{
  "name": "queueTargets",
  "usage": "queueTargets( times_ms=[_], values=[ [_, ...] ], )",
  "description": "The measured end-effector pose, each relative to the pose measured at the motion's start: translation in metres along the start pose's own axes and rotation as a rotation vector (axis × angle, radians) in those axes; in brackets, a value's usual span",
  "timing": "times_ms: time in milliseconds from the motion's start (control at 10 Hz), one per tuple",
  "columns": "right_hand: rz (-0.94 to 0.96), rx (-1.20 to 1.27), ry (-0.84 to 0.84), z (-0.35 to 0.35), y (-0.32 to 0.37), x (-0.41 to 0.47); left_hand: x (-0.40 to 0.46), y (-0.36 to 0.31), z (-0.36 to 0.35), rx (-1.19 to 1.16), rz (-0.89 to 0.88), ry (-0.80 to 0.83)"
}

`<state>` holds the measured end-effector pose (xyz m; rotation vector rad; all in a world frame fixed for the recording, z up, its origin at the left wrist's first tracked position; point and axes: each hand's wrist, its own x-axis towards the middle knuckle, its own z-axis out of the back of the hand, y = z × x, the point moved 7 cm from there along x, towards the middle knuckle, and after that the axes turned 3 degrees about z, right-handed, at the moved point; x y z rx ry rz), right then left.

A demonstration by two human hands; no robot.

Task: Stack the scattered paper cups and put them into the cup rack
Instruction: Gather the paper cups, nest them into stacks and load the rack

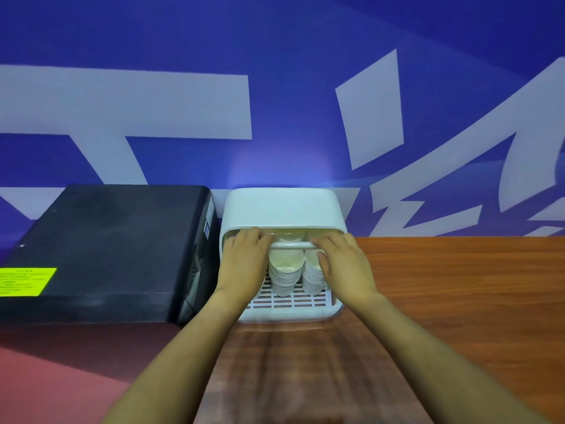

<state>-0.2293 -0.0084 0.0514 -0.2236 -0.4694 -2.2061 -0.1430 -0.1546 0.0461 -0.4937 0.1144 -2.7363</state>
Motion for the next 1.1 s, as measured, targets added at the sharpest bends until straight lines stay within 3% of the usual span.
queueTargets(
  times_ms=[400, 700, 1100],
  values=[
    [0.100, -0.083, 0.185, -0.030, 0.008, -0.056, -0.070, -0.005, -0.034, -0.105, -0.035, 0.171],
    [-0.049, -0.067, 0.479, -0.065, 0.008, -0.080, -0.097, -0.006, -0.063, -0.092, 0.042, 0.366],
    [-0.112, 0.026, 0.668, -0.057, 0.008, -0.091, -0.093, -0.015, -0.047, 0.011, 0.070, 0.583]
  ],
)
